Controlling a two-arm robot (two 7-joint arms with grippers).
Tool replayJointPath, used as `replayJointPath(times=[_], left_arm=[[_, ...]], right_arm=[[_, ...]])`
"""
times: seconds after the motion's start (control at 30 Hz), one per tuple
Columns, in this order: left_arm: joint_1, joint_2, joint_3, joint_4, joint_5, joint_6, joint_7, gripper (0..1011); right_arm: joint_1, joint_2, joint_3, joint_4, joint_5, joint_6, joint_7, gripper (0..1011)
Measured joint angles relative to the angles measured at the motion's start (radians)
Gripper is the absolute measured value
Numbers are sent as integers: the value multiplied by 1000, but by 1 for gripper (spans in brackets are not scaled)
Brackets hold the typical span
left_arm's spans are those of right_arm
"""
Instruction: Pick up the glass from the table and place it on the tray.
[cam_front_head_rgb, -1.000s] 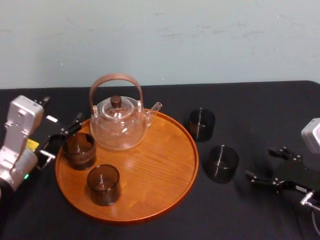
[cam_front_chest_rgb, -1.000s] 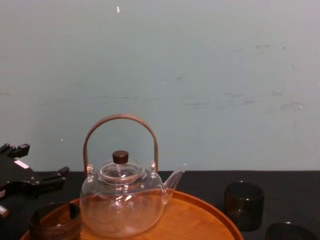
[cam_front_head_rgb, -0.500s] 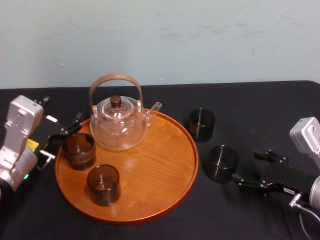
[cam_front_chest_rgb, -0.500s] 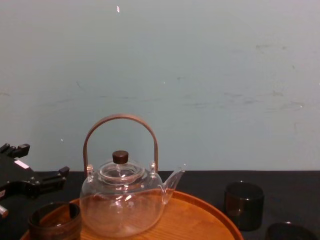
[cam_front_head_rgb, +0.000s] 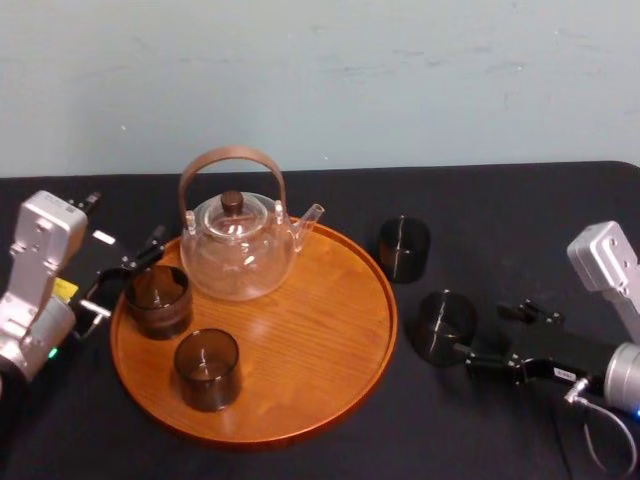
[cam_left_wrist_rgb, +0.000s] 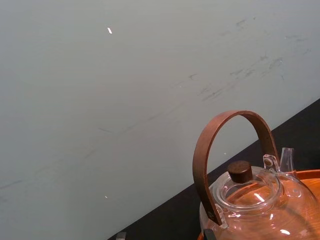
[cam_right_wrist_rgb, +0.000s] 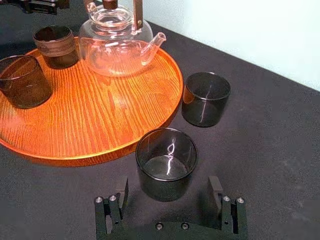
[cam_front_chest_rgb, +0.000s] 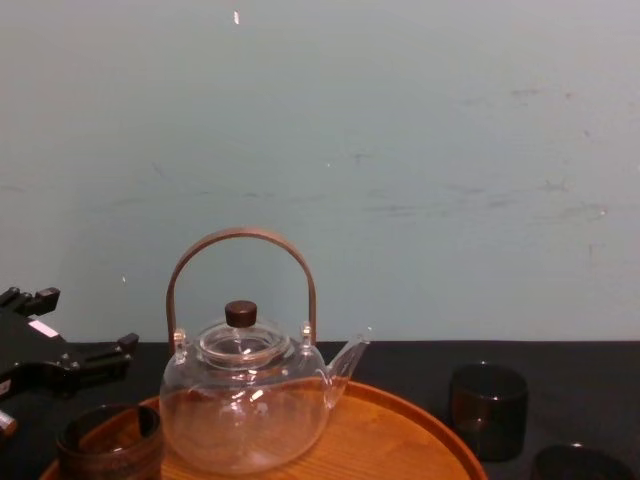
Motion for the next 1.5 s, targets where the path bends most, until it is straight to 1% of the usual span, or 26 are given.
replayJointPath(times=[0.3, 0.57, 1.07, 1.5], left_arm=[[0, 0, 0, 0, 0, 0, 0, 1001], [0, 0, 0, 0, 0, 0, 0, 1001], [0, 0, 0, 0, 0, 0, 0, 1001], [0, 0, 0, 0, 0, 0, 0, 1001]], right_arm=[[35, -10, -20, 15, 11, 45, -3, 1002], [71, -21, -41, 31, 7, 78, -18, 1002], [140, -43, -90, 81, -14, 111, -7, 1002], [183, -62, -119, 112, -32, 121, 2, 1002]])
